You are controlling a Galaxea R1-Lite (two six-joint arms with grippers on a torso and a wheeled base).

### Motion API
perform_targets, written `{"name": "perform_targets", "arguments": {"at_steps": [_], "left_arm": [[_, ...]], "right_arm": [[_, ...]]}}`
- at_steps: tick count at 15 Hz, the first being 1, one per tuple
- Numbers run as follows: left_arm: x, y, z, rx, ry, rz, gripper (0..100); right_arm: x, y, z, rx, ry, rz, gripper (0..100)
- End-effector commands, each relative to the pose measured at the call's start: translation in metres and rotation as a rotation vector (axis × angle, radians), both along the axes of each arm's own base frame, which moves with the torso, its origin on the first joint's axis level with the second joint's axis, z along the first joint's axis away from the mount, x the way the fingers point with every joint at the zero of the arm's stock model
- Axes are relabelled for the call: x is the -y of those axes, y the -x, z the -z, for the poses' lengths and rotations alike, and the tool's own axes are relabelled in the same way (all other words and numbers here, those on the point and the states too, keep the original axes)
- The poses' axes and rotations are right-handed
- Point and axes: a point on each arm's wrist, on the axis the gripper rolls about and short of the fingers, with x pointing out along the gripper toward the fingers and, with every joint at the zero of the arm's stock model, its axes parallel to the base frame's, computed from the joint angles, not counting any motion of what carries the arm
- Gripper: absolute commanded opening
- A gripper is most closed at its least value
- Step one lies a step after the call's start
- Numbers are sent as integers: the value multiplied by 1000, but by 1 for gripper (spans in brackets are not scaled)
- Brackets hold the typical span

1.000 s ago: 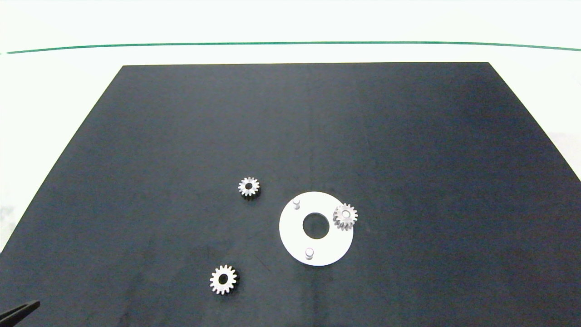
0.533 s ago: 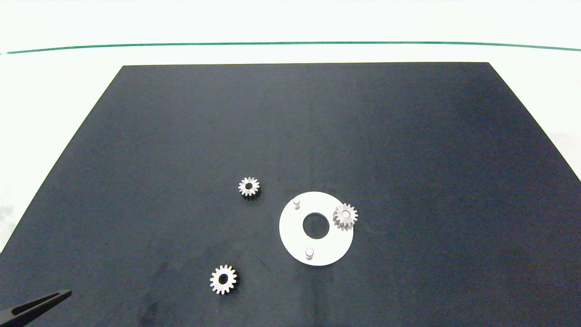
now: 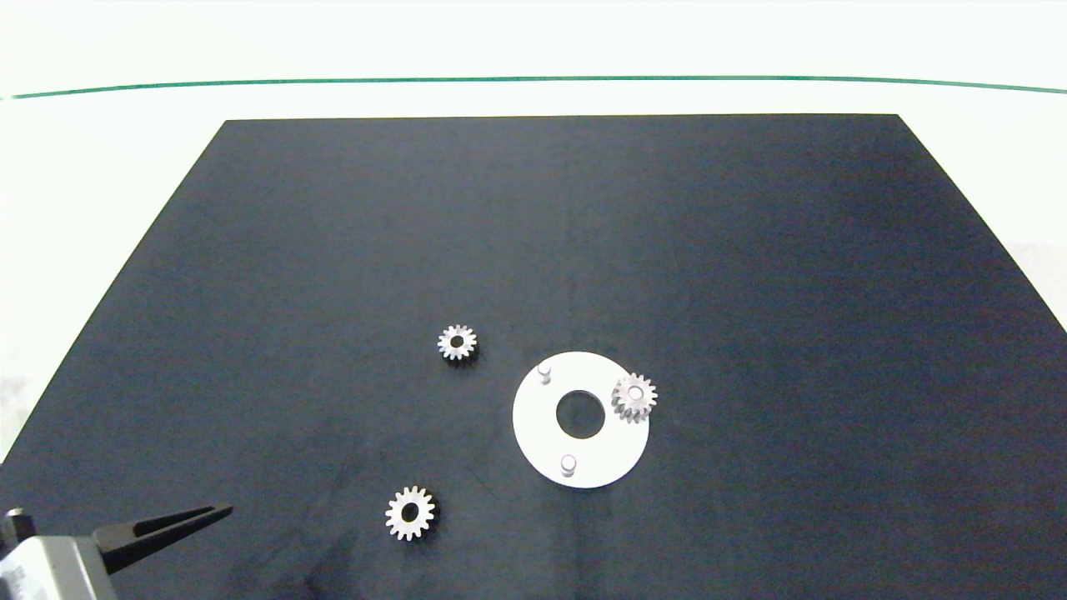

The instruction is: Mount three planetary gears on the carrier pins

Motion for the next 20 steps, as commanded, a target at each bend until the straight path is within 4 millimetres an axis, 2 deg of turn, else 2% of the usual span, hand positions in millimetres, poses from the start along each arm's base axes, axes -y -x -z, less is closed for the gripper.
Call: {"name": "perform_targets", "arguments": {"at_steps": [1,5,9,13,20], "left_arm": [[17,-23,6,-62,-38,27,100],[36,-39,14,-92,-43,68,100],[40,-46,20,-127,-66,63,100],[49,-59,24,-79,-54,36,100],[52,-63,28,-69,-77,19,100]], "right_arm": [[0,0,2,-4,2,3,100],[0,0,2,-4,2,1,100],[0,-1,4,-11,4,1,100],[0,0,4,-4,2,3,100],[0,1,5,-3,5,4,100]]}}
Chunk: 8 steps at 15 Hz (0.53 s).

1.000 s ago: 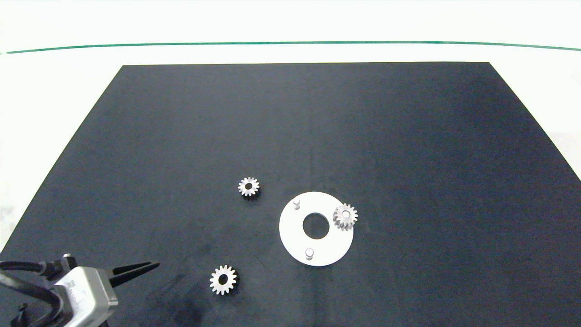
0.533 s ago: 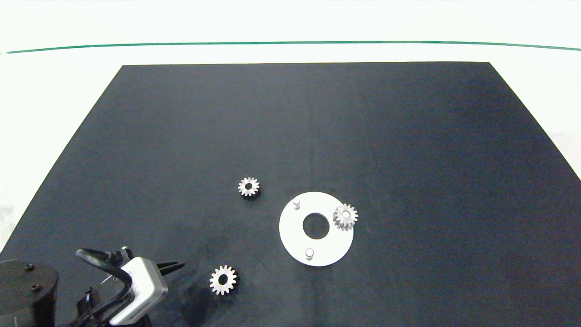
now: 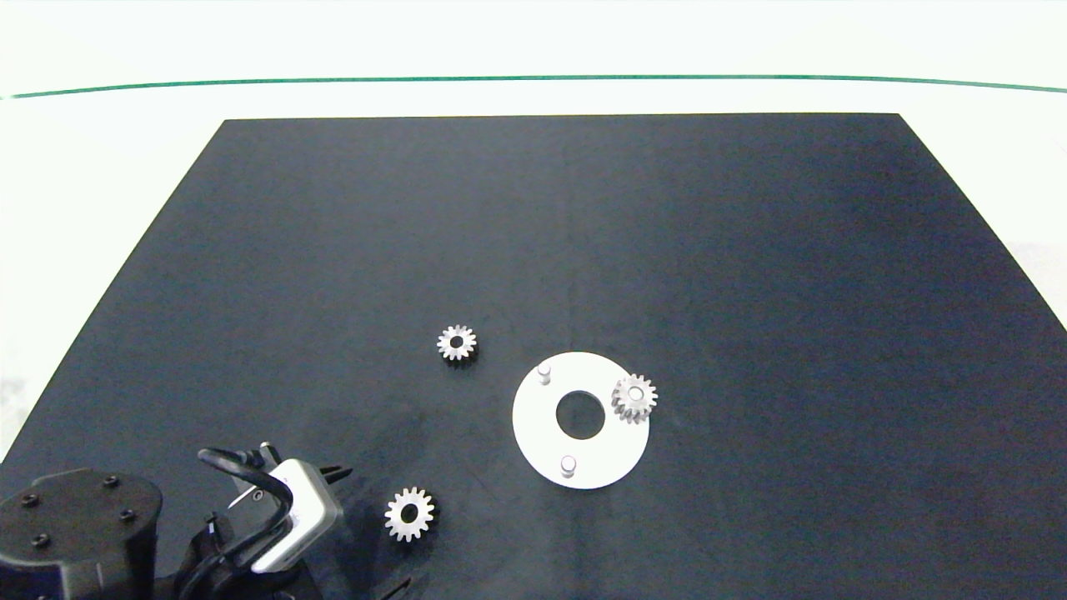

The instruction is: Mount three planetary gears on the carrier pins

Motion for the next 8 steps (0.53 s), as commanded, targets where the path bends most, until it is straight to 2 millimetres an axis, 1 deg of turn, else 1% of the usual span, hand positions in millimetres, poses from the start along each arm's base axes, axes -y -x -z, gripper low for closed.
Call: {"name": "perform_targets", "arguments": {"at_steps": [1,8], "left_arm": [[2,-3,1,-4,-9,0,100],[7,-9,1,34,-22,21,100]], "right_arm": [[0,0,1,-6,3,2,100],[0,0,0,-4,4,2,100]]}}
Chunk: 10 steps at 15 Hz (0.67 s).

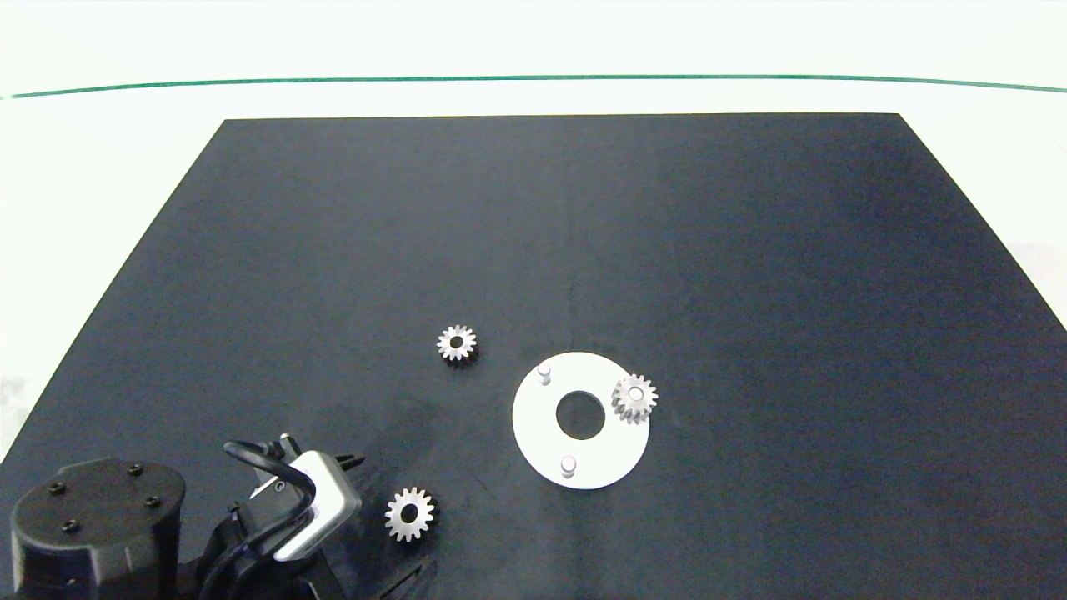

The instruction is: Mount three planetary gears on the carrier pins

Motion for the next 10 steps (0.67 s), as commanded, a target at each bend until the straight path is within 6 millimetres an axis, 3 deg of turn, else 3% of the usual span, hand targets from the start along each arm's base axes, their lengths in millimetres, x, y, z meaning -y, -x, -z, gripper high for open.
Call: {"name": "perform_targets", "arguments": {"at_steps": [1,10], "left_arm": [[3,1,1,3,-5,21,100],[18,-7,9,8,-23,25,100]], "right_arm": [[0,0,0,-3,3,2,100],[0,2,0,9,1,2,100]]}}
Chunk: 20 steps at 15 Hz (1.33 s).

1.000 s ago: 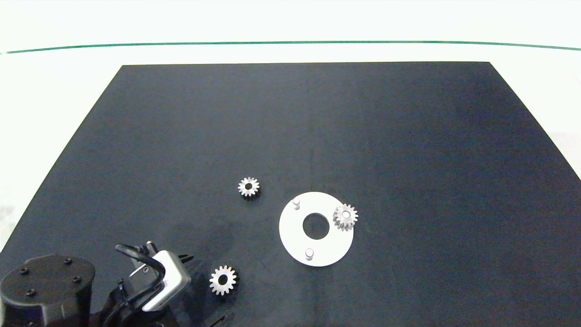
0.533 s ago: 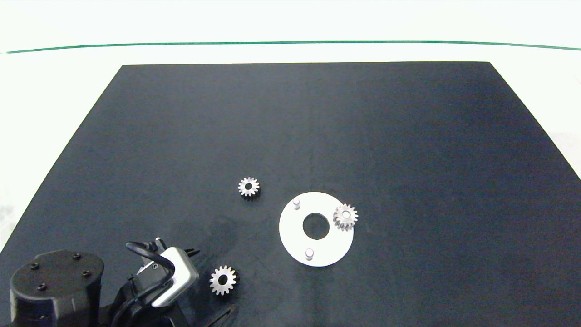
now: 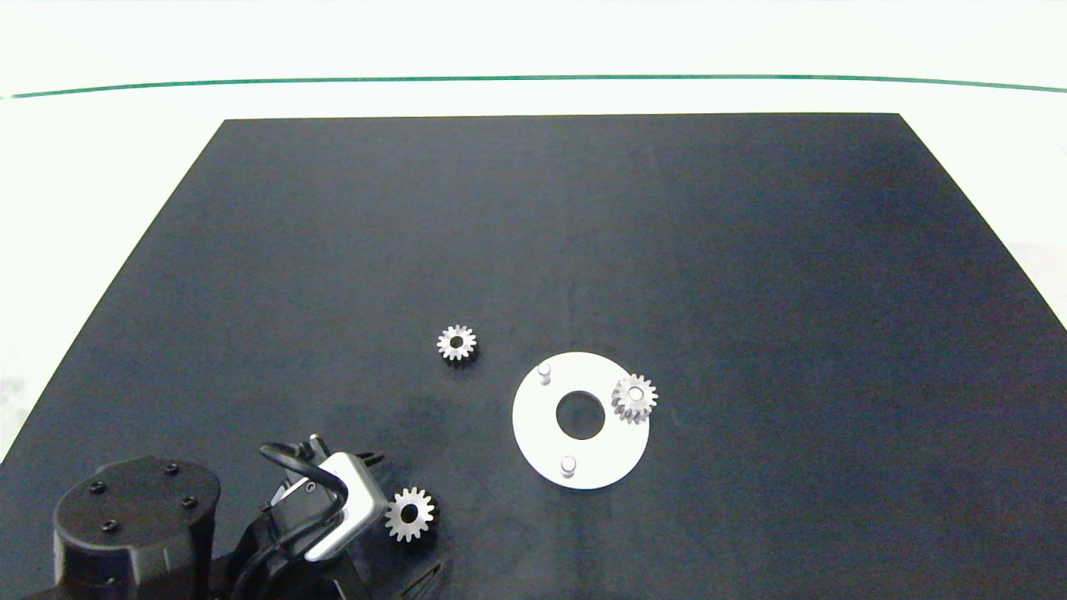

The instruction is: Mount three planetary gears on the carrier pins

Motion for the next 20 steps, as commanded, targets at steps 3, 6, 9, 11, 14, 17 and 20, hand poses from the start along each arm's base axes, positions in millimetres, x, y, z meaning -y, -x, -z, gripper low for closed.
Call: {"name": "perform_targets", "arguments": {"at_steps": [3,6,9,11,14,17,20], "left_arm": [[5,1,6,-9,-21,8,100],[4,2,8,-15,-28,8,95],[4,3,10,-20,-32,8,89],[4,2,9,-15,-28,8,84],[4,2,9,-17,-30,8,78],[6,0,9,-15,-30,5,72],[8,-1,10,-19,-35,14,66]], "right_arm": [[0,0,-1,-1,2,1,100],[0,1,-1,0,3,1,100],[0,1,-1,1,3,2,100],[0,1,-1,0,3,2,100],[0,1,-1,1,3,1,100],[0,1,-1,3,2,1,100],[1,2,-3,8,2,1,100]]}}
